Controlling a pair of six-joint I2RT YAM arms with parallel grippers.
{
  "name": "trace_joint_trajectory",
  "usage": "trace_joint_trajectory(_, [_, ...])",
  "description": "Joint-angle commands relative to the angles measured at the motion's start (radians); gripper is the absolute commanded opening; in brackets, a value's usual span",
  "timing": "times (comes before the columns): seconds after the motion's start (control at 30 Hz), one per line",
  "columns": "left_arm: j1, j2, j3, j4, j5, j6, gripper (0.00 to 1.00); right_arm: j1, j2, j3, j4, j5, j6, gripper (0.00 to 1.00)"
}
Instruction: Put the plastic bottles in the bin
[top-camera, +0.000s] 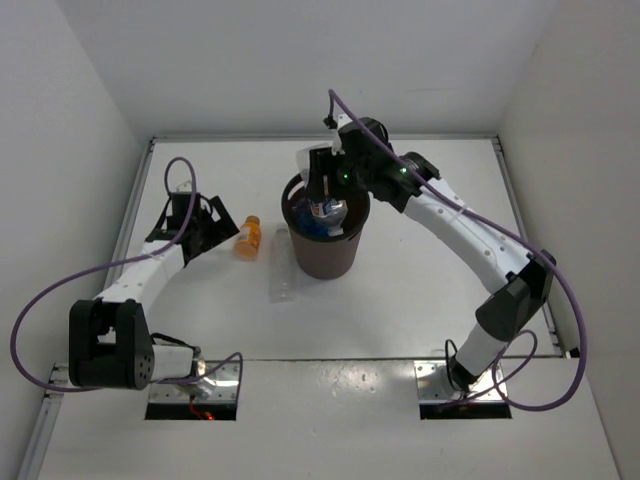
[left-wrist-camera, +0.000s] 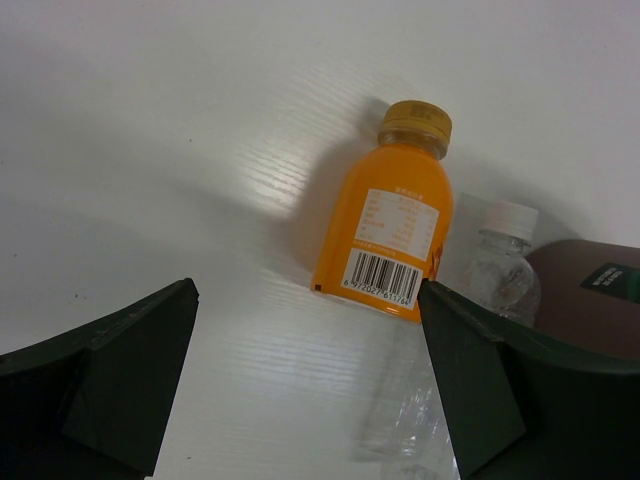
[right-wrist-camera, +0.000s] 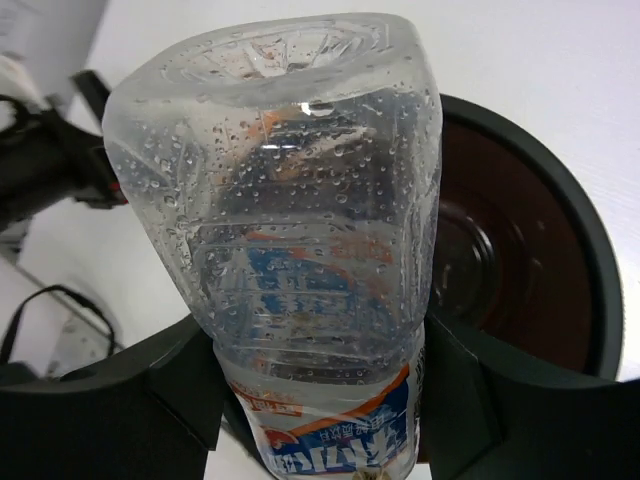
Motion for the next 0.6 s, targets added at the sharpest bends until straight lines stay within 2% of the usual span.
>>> trace_joint_trajectory(0.0, [-0.002, -0.027, -0.003, 0.019, 0.009, -0.017, 0.99, 0.016, -0.056, -0.006, 0.073, 0.111, -0.019, 0.63])
trace_joint_trajectory(0.03, [-0.002, -0.027, -0.012, 0.019, 0.009, -0.017, 0.99, 0.016, -0.056, -0.006, 0.073, 0.133, -0.019, 0.71])
trace_joint_trajectory(0.07, [-0.002, -0.027, -0.012, 0.019, 0.009, -0.017, 0.99, 0.026, -0.056, 0.004, 0.082, 0.142, -0.01, 0.91])
trace_joint_trajectory(0.1, [-0.002, -0.027, -0.012, 0.019, 0.009, -0.008, 0.99, 0.026, -0.056, 0.014, 0.082, 0.153, -0.01, 1.0])
trace_joint_trajectory(0.2, [-0.002, -0.037, -0.012, 0.019, 0.009, 0.005, 0.99, 0.035, -0.044, 0.121, 0.042, 0.2, -0.01, 1.0])
trace_joint_trajectory(0.3, [-0.002, -0.047, -0.012, 0.019, 0.009, 0.034, 0.99, 0.035, 0.0, 0.371, -0.033, 0.251, -0.01, 1.0])
trace_joint_trajectory(0.37, [-0.002, -0.03, 0.028, 0.029, 0.056, 0.106, 0.99, 0.035, -0.01, 0.465, -0.068, 0.272, -0.01, 1.0])
trace_joint_trajectory(0.47, [-0.022, 0.03, 0.092, 0.029, 0.104, 0.152, 0.99, 0.035, -0.09, 0.394, -0.044, 0.282, 0.001, 1.0])
trace_joint_trajectory(0.57, [-0.043, 0.106, 0.184, 0.029, 0.143, 0.178, 0.99, 0.026, -0.188, 0.233, -0.032, 0.282, 0.024, 1.0])
